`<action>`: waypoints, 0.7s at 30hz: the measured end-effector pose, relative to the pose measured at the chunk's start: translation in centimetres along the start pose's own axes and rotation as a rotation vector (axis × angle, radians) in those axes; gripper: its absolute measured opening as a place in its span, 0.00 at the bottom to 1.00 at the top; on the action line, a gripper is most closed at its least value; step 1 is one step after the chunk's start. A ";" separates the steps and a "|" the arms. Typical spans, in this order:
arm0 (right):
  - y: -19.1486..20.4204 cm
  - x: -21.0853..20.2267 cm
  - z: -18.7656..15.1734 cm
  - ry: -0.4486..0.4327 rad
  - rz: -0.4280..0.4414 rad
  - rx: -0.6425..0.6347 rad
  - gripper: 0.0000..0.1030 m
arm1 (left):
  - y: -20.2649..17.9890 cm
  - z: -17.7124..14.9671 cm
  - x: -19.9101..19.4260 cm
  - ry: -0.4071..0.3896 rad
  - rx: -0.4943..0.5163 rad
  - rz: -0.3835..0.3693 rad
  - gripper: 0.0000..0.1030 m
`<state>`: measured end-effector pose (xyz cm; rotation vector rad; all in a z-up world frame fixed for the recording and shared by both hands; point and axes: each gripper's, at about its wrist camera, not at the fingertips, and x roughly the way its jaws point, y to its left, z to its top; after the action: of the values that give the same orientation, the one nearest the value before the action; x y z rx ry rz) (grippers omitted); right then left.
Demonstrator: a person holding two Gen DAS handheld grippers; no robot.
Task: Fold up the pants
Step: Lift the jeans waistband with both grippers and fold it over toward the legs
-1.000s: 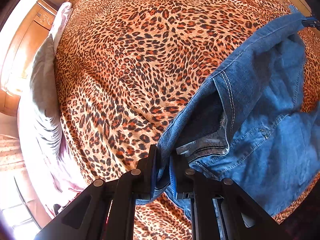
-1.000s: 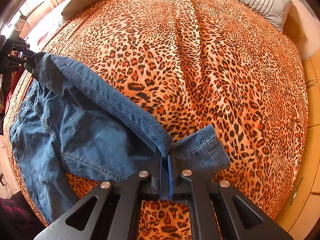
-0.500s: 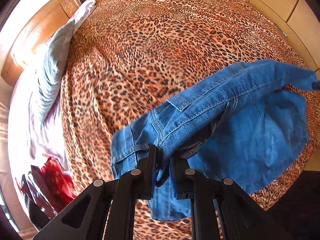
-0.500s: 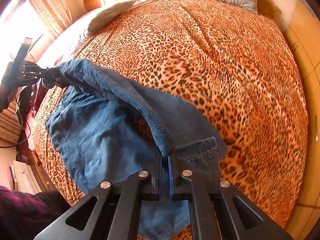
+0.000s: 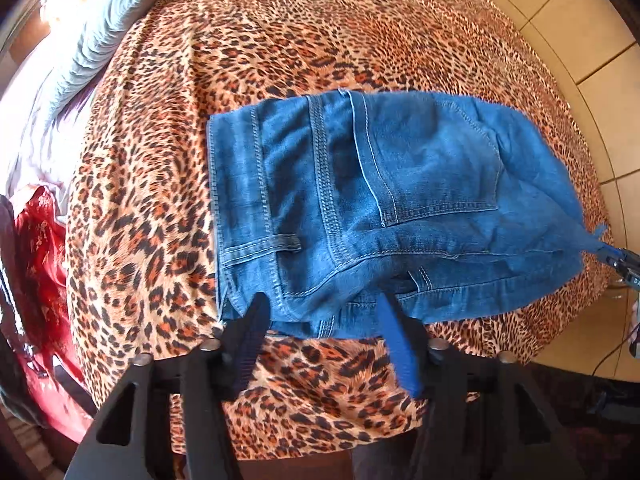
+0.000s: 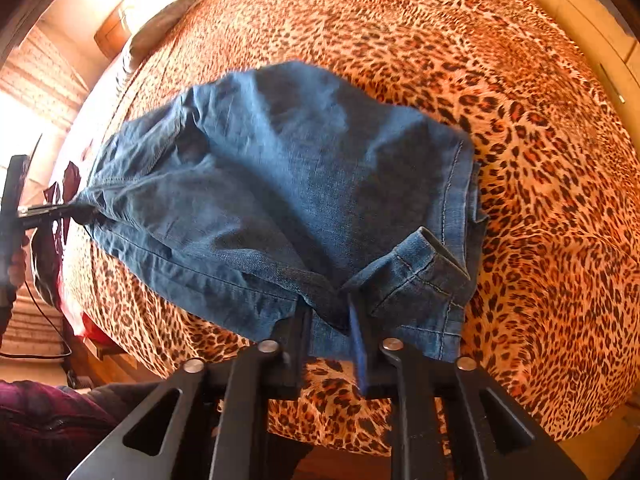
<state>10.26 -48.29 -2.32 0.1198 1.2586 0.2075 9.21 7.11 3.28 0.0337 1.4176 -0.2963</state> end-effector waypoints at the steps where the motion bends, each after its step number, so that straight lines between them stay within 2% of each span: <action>1: -0.2 -1.2 -0.2 -0.032 -0.020 0.011 0.60 | 0.6 -0.4 -0.9 -0.019 -0.024 -0.003 0.66; 2: -0.5 -2.3 -0.4 -0.071 -0.033 0.037 0.65 | 1.2 -0.8 -1.5 -0.025 -0.053 -0.015 0.66; 4: -2.2 -4.0 -0.8 -0.116 -0.022 0.140 0.64 | 2.3 -1.8 -2.5 -0.040 -0.125 -0.067 0.68; 6: -4.4 -5.0 -1.1 -0.152 0.002 0.307 0.64 | 3.0 -2.3 -2.7 -0.047 -0.208 -0.119 0.75; 7: -5.5 -5.0 -1.3 -0.152 0.037 0.410 0.66 | 3.5 -2.4 -2.4 -0.046 -0.248 -0.143 0.75; 9: -7.4 -3.7 -1.8 -0.123 0.145 0.606 0.66 | 4.2 -2.7 -1.4 -0.031 -0.357 -0.217 0.75; 11: -7.6 -1.7 -2.6 -0.082 0.230 0.745 0.66 | 5.0 -3.0 0.0 -0.004 -0.490 -0.311 0.75; 14: -7.6 2.1 -4.0 0.008 0.281 0.902 0.66 | 6.1 -4.1 2.1 0.017 -0.674 -0.404 0.75; 17: -7.6 4.4 -4.6 -0.002 0.323 1.015 0.66 | 6.7 -4.5 3.8 0.053 -0.776 -0.455 0.75; 21: -7.5 6.5 -5.2 -0.020 0.354 1.124 0.66 | 6.2 -4.5 4.9 0.077 -0.798 -0.419 0.75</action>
<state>7.84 -54.32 -11.52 1.3081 1.1980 -0.2232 6.88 13.06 -3.18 -0.9188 1.5277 -0.0525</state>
